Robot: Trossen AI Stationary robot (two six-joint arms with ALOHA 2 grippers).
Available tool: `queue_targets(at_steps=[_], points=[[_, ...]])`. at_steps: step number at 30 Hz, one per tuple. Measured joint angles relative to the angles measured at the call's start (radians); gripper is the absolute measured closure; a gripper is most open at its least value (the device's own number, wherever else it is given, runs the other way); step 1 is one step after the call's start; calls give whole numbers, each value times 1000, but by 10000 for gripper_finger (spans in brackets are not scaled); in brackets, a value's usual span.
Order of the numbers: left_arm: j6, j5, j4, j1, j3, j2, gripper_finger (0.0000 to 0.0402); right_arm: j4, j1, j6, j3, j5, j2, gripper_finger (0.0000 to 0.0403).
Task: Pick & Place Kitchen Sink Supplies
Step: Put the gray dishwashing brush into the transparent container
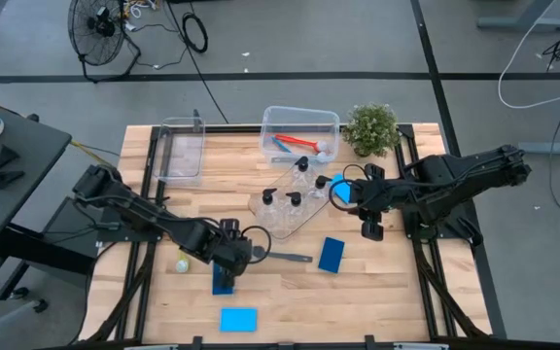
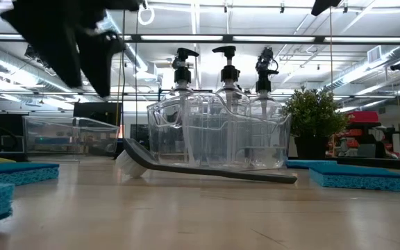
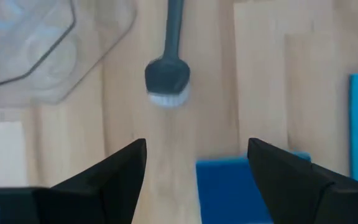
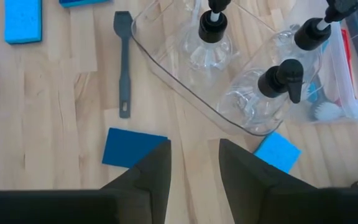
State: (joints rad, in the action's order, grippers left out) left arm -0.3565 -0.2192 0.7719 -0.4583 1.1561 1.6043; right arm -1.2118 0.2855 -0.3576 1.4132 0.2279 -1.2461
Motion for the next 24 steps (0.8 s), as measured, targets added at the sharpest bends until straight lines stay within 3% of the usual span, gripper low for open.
queue_targets(at_steps=[11, 16, 24], points=[[4, -53, -417, 4, -204, -4, 120, 5, 0, -43, 0, 0, 0, 266], [-23, -75, -445, 39, -254, -4, 120, 6, 0, -53, 0, 0, 0, 266], [78, 52, -533, 120, -266, -3, 120, 10, 0, -53, 0, 0, 0, 266]])
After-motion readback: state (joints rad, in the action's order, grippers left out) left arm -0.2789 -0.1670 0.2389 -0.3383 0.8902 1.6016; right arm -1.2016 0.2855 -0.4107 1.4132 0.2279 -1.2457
